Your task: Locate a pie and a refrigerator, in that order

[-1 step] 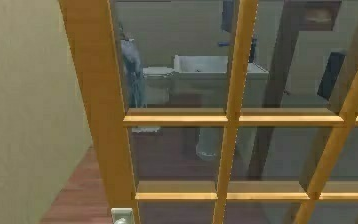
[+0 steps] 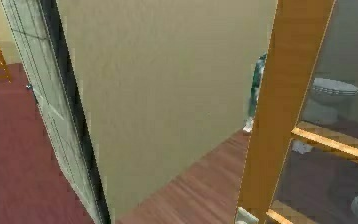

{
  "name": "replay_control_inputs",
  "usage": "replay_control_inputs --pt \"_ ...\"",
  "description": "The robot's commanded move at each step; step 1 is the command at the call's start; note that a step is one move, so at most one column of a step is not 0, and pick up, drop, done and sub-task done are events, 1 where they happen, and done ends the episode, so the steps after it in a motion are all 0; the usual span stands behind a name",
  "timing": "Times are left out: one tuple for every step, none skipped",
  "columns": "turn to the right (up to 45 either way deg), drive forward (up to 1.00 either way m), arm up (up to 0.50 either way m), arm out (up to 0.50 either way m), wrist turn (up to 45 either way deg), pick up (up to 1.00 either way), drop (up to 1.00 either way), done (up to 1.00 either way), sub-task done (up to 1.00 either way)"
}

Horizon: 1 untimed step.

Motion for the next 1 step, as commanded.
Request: replay_control_inputs --pt "-45.0 0.00 0.00 0.00 0.0 0.00 0.00 0.00 0.00"
